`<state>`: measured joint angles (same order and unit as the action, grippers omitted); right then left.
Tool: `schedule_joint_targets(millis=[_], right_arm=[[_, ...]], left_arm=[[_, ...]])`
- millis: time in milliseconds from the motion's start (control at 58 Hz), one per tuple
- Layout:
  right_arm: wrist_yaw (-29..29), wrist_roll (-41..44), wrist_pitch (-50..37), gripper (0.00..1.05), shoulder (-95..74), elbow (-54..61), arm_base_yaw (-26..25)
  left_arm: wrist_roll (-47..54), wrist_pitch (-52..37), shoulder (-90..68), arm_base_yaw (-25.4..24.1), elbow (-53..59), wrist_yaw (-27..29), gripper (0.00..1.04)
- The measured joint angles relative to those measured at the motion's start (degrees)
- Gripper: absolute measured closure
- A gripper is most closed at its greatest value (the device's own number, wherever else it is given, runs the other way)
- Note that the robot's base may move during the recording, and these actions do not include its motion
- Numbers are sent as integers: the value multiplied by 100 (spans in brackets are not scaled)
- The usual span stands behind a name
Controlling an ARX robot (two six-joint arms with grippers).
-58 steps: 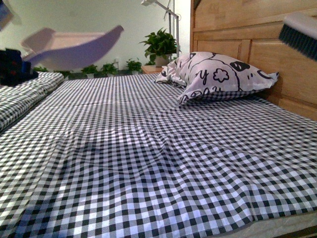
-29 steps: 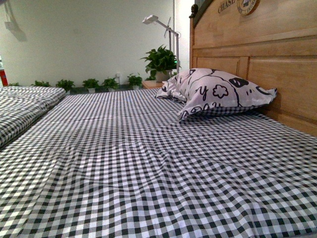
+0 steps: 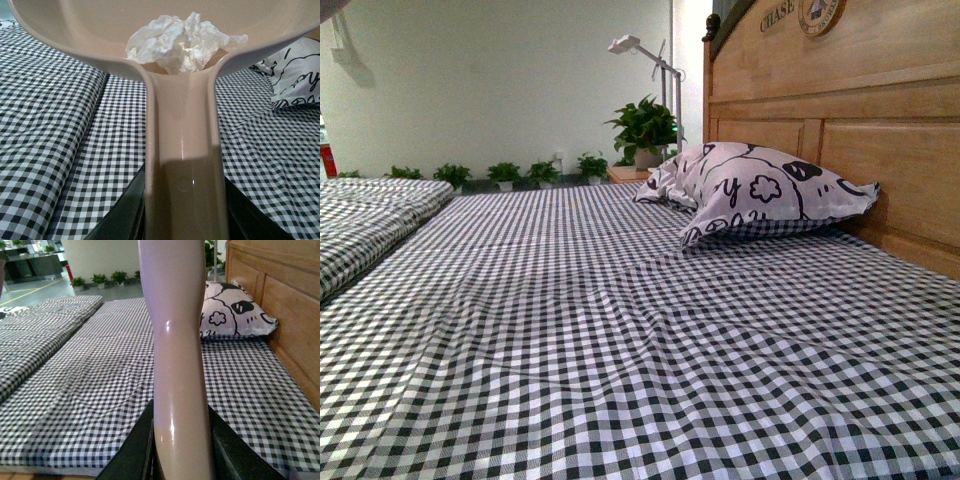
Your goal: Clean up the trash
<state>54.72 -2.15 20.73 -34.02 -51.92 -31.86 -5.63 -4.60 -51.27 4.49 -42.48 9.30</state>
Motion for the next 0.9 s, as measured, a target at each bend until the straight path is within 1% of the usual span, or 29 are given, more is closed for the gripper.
schedule_joint_targets(millis=[86,241,328,897], right_arm=[[-98,7,31,84,-17,0,61],[-603,72,205,84,-50,2,503],[-647,98,236,84,-76,2,566],[-678,133,236,84,-87,2,577]], left_arm=[[0,0,0,0,4,9,79],[2,0,0,0,4,11,79],[4,0,2,0,4,13,79],[2,0,2,0,4,13,79]])
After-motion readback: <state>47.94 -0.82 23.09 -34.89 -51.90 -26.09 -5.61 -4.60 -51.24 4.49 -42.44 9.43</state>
